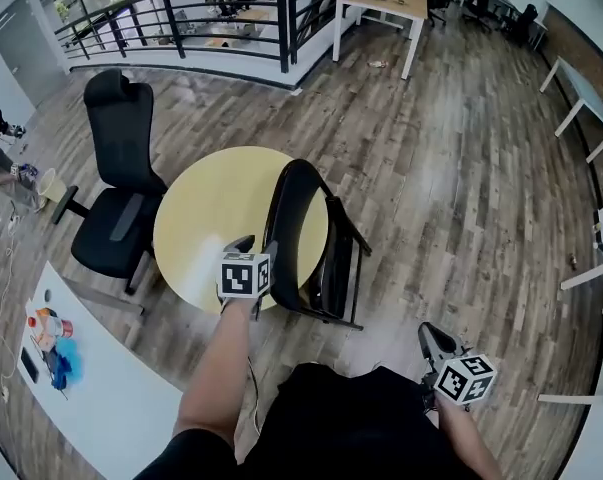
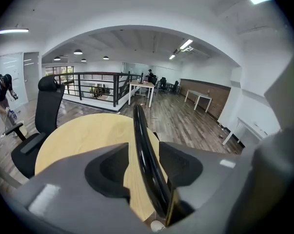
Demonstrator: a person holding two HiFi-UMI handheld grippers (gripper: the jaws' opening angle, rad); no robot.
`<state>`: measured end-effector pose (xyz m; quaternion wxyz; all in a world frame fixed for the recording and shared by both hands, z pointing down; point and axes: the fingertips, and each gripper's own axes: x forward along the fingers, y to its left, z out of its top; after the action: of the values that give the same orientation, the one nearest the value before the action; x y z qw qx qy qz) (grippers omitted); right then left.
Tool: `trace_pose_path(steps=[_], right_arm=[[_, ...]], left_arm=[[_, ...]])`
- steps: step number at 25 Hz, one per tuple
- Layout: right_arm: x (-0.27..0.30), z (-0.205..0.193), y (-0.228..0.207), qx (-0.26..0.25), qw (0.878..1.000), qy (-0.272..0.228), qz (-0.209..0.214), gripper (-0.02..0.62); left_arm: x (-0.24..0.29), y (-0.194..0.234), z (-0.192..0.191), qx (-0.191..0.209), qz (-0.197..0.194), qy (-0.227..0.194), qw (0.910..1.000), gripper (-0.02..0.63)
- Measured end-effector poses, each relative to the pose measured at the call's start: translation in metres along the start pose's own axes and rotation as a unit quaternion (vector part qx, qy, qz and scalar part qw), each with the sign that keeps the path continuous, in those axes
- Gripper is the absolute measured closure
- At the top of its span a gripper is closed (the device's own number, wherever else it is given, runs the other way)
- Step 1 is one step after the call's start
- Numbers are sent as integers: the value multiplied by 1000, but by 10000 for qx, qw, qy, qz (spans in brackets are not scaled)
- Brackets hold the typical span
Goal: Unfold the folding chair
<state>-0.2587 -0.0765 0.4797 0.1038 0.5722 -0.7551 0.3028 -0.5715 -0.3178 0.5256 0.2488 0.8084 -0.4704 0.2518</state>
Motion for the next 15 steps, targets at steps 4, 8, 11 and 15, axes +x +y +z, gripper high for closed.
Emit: trace_pose_path(steps=[4, 8, 11, 15], right_arm=[[-4, -1, -5, 214, 9995, -75, -206, 589], [-11, 3, -3, 321, 9988, -77, -365, 589], [-12, 3, -8, 306, 9984, -31, -482, 589], [-11, 0, -15, 334, 9977, 1, -582, 589]], left_arm=[[32, 5, 6, 26, -205, 194, 9996, 393], [58, -5, 11, 121, -461, 410, 9980, 388], [72, -6, 16, 142, -428, 450, 9980, 382], [88, -3, 12, -135, -453, 764, 9960, 385]])
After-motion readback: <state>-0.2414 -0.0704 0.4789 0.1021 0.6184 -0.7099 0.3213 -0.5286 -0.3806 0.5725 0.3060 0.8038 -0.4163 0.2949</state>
